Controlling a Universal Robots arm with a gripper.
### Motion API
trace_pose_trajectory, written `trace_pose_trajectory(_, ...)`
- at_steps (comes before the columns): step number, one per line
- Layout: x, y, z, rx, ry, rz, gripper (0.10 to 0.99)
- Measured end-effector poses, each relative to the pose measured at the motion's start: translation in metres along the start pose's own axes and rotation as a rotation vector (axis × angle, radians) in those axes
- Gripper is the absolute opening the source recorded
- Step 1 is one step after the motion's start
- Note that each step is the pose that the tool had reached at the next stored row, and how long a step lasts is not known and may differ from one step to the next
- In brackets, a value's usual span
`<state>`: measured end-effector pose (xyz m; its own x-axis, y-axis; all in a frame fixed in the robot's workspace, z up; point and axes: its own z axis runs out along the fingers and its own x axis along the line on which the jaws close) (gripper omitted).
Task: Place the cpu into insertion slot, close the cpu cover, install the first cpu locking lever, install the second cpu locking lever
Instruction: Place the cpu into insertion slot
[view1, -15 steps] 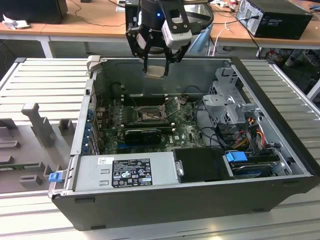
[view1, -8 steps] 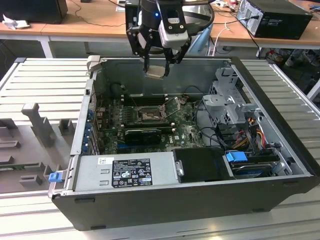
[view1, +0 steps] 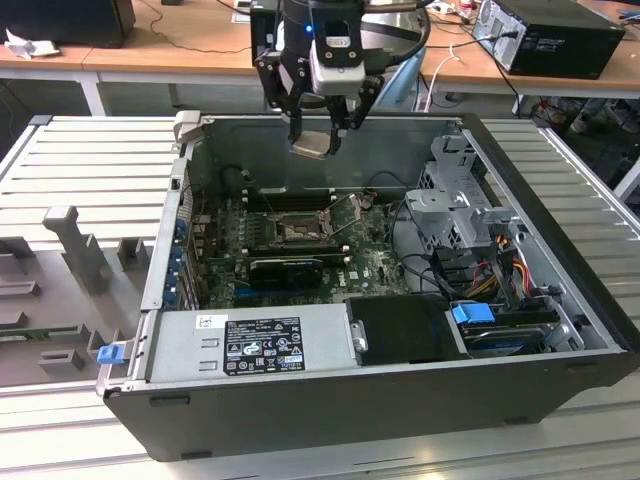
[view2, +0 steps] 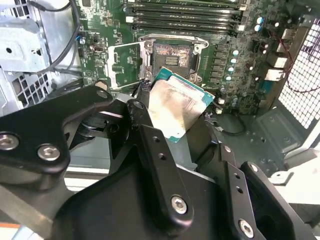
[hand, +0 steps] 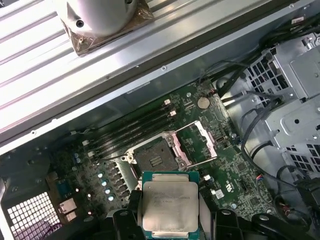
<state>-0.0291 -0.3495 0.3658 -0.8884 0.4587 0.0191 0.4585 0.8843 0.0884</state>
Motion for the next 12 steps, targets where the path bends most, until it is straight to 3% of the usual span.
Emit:
trace_pose_trajectory(6,0.0,-0.0001,0.0004,-0.001,-0.0062,0.067,0.541)
trace_pose_trajectory(12,0.0,-0.0001,0.0009,-0.003,-0.0182,0.202,0.541)
